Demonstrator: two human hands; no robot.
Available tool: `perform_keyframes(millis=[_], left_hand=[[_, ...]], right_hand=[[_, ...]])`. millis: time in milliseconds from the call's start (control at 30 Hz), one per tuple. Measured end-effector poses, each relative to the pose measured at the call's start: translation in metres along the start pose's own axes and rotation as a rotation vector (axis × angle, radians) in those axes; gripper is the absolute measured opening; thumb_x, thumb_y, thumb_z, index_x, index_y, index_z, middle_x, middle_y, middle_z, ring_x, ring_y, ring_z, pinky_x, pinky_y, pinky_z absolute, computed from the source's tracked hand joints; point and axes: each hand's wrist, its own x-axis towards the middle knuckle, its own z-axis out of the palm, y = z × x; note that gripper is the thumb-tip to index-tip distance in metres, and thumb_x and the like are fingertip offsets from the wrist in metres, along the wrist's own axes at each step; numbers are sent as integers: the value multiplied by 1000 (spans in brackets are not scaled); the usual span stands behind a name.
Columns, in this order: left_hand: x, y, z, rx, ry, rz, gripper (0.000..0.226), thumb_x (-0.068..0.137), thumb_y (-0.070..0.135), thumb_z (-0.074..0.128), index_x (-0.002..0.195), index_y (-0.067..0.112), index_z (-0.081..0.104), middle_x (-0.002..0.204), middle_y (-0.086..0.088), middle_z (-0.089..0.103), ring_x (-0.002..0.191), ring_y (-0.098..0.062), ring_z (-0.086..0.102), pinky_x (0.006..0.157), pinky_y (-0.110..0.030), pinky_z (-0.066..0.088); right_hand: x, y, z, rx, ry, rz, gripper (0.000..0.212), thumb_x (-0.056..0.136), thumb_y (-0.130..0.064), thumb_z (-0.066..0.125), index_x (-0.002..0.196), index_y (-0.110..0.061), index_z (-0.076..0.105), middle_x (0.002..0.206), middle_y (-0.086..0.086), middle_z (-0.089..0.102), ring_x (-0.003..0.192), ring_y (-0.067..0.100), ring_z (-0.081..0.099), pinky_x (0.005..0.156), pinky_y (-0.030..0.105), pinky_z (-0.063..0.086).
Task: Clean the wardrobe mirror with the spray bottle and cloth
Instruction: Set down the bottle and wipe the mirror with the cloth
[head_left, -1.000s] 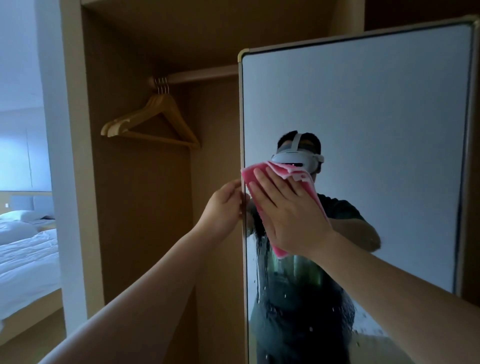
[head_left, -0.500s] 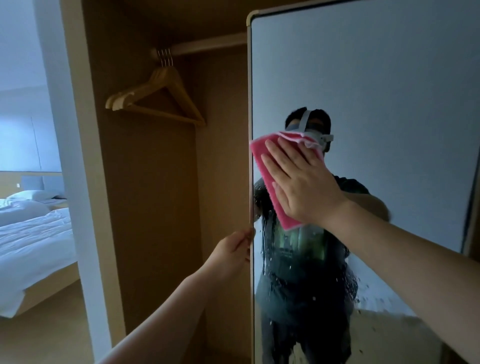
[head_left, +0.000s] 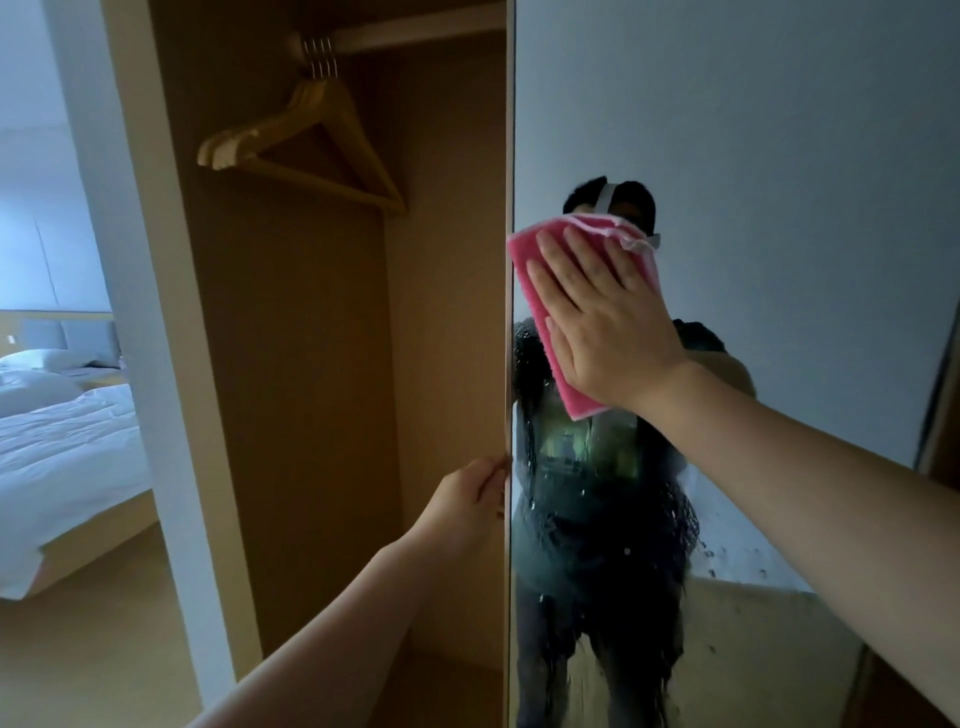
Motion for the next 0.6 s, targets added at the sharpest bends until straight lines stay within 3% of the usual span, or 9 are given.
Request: perform_keyframes(millis=[233, 333, 600], left_hand=[[1, -1, -3, -30, -47, 49, 32, 100, 24, 44, 85, 48, 60, 87, 12, 70, 79, -3, 69, 70, -21, 56], [0, -1, -6, -58, -79, 58, 35, 101, 21, 43, 86, 47, 61, 86, 19, 71, 81, -4, 69, 69, -17, 55], [0, -4, -8, -52, -129, 73, 37, 101, 16, 44, 90, 46, 62, 87, 14, 73, 84, -6, 70, 75, -22, 57]], right_hand=[[0, -17, 8, 22, 27, 110, 58, 102, -34, 20, 154, -7, 15, 160, 16, 15, 149, 32, 9, 121, 49, 5], [2, -32, 10, 44, 20, 192, 59, 102, -34, 20, 153, -6, 16, 160, 16, 17, 149, 33, 11, 121, 50, 6], [-5, -54, 14, 86, 5, 284, 58, 103, -35, 23, 153, -6, 17, 160, 16, 19, 148, 35, 15, 119, 53, 14]])
